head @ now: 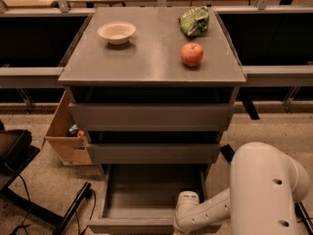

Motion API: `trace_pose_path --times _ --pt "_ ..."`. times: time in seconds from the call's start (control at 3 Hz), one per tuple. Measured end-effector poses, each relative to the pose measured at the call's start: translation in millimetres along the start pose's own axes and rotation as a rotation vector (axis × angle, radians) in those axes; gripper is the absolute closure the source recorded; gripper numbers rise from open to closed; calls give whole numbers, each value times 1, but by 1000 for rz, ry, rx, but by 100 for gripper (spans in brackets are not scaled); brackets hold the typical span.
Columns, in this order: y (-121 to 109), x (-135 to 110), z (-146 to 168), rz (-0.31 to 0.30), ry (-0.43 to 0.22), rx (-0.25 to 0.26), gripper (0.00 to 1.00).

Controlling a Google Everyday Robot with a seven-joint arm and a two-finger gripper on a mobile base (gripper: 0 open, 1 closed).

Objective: Open bottom drawer

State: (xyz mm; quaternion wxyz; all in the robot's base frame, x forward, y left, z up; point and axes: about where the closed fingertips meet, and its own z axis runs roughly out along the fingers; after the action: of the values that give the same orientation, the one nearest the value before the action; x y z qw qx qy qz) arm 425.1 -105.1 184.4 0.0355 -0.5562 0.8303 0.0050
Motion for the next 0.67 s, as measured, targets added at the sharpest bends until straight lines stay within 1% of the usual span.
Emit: trace_pose_path --times 0.33,0.67 --pt "2 1 2 -2 -1 -5 0" --pt "37 32 18 36 23 -84 17"
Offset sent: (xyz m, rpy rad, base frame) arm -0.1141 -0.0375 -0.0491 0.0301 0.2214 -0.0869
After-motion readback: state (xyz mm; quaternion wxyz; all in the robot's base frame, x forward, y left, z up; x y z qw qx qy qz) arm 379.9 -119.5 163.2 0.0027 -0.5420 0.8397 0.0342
